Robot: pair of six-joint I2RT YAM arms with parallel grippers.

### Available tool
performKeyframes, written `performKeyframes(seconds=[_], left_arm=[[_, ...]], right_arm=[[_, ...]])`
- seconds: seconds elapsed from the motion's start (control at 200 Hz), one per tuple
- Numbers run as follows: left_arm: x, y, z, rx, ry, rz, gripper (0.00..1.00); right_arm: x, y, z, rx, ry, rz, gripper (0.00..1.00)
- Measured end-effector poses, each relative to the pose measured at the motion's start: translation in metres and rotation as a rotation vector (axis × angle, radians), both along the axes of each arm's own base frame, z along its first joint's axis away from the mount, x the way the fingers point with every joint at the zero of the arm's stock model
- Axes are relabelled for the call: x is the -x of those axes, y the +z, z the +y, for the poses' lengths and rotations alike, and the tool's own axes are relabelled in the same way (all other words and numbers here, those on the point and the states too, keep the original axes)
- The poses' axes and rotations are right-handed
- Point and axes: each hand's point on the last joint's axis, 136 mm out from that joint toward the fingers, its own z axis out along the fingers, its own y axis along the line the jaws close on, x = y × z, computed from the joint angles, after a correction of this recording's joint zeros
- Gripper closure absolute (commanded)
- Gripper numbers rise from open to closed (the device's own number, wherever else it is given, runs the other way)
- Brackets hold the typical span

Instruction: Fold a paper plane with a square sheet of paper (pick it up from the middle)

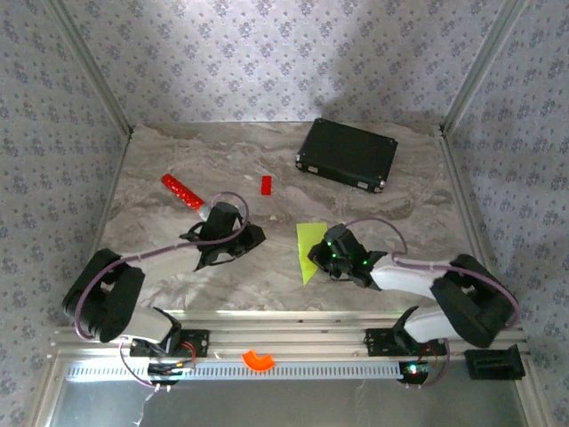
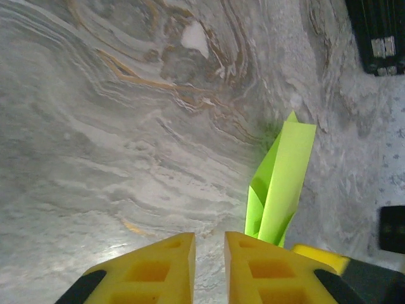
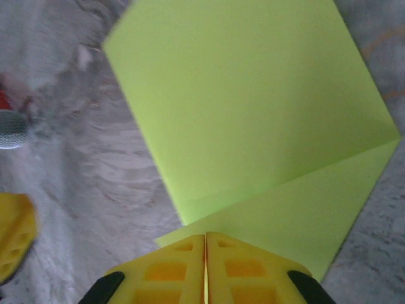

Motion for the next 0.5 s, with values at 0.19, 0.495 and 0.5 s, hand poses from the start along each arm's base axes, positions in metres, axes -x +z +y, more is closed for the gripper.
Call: performKeyframes(seconds=[0.19, 0.495, 0.5], left_arm=[[-0.005, 0.002, -0.039, 0.045, -0.091, 0.004, 0.81], [-0.019, 0.015, -0.115, 0.115, -0.242, -0.015, 0.87], [-0.02, 0.014, -0.116, 0.114, -0.244, -0.013, 0.87]], right_arm=[[-0.023, 0.082, -0.023, 0.128, -0.055, -0.223, 0.9], [-0.003, 0.022, -0.102, 0.143, -0.075, -0.119, 0.89], [-0.003, 0.021, -0.102, 0.143, -0.073, -0.117, 0.89]])
